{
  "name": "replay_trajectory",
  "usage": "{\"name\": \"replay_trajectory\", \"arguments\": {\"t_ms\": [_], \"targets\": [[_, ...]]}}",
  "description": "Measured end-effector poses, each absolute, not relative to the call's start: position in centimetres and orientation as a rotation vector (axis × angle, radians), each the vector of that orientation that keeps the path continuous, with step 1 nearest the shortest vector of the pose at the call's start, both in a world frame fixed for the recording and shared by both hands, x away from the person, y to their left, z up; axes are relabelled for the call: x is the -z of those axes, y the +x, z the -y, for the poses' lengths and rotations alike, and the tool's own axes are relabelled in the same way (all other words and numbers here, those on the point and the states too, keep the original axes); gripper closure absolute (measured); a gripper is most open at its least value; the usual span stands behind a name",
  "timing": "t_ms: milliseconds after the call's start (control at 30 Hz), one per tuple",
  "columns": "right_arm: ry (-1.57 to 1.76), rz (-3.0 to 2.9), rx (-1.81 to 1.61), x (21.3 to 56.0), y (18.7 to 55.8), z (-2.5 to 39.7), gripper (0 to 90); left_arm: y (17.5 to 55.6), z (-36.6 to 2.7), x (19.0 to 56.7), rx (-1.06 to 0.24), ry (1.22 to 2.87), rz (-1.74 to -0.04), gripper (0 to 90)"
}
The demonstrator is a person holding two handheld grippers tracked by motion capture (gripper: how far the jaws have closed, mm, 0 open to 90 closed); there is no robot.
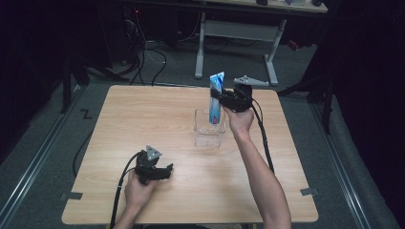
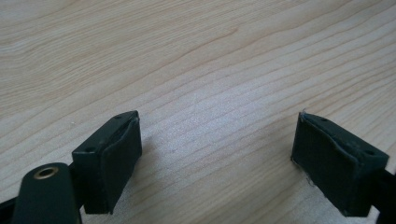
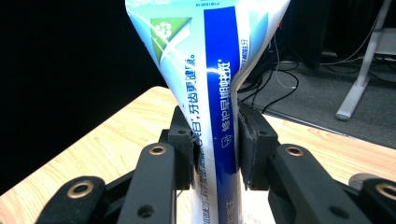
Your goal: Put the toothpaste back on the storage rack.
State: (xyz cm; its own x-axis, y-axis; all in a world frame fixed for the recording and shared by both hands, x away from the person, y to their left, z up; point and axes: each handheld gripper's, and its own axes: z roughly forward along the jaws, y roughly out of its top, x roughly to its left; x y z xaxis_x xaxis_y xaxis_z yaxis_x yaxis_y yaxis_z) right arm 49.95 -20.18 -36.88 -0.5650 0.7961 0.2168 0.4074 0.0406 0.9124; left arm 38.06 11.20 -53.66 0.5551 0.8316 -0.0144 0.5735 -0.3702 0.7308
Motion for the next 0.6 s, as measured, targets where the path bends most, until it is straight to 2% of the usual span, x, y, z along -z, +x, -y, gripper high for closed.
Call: {"name": "replay_trajectory", "arguments": {"t_ms": [600], "targets": [[1.259, -2.054, -1.455, 39.2, 50.0, 20.2, 69.7, 38.1, -11.2, 53.7, -0.471, 2.089, -1.124, 16.1]]}}
